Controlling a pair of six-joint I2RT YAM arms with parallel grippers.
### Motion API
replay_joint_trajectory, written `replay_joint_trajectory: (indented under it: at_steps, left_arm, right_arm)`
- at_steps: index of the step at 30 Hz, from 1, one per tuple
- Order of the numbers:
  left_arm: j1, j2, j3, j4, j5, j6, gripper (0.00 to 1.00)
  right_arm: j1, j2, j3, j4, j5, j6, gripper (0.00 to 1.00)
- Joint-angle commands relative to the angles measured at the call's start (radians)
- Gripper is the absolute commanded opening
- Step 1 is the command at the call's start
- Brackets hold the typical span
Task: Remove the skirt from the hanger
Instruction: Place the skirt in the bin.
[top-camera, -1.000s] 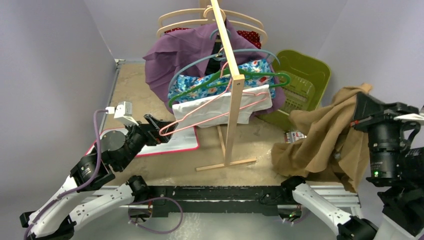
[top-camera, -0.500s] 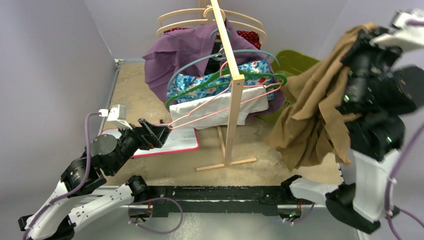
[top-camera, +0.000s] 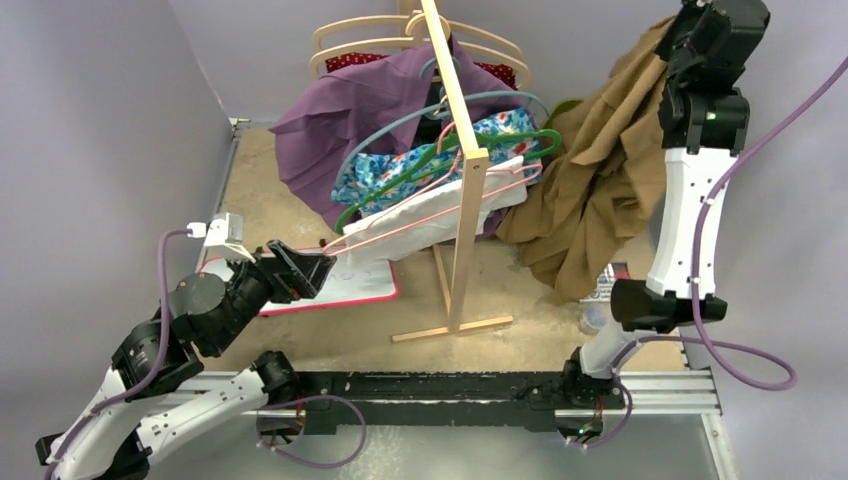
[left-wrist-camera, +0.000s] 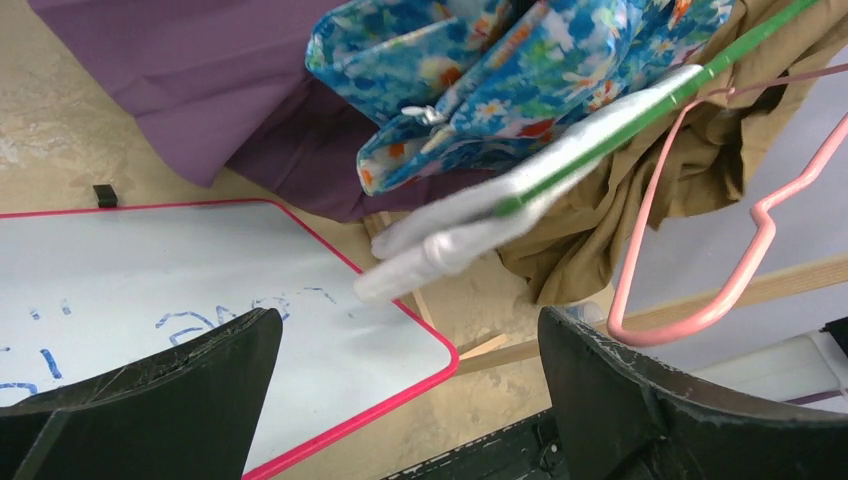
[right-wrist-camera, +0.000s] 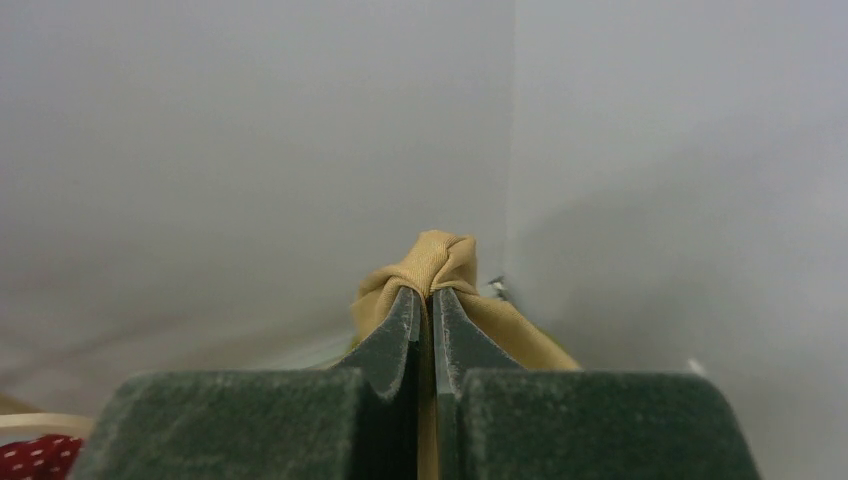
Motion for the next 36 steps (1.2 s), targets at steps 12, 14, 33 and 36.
replay_joint_trajectory:
  at_steps: [12,14,33,36]
  left_arm:
    - [-0.003,0.062,0.065,0.056,-0.040,-0.040,1.00]
    - [-0.002,0.081,0.083,0.070,-0.044,-0.031,1.00]
    - [-0.003,0.121,0.067,0.104,-0.021,-0.039,1.00]
    - [-0.003,0.124,0.055,0.113,-0.011,-0.041,1.00]
  right_arm:
    - [-0.244,0.066,0.087,0.717,-0.663,0.383,0.00]
    - [-0.245,0.109,0.041,0.835,-0.715,0.409,0.00]
    - [-0.241,-0.159,-1.329,1.047,-0.684,0.403,0.00]
    - [-0.223,-0.159,-1.387,0.987,-0.672,0.351,0.00]
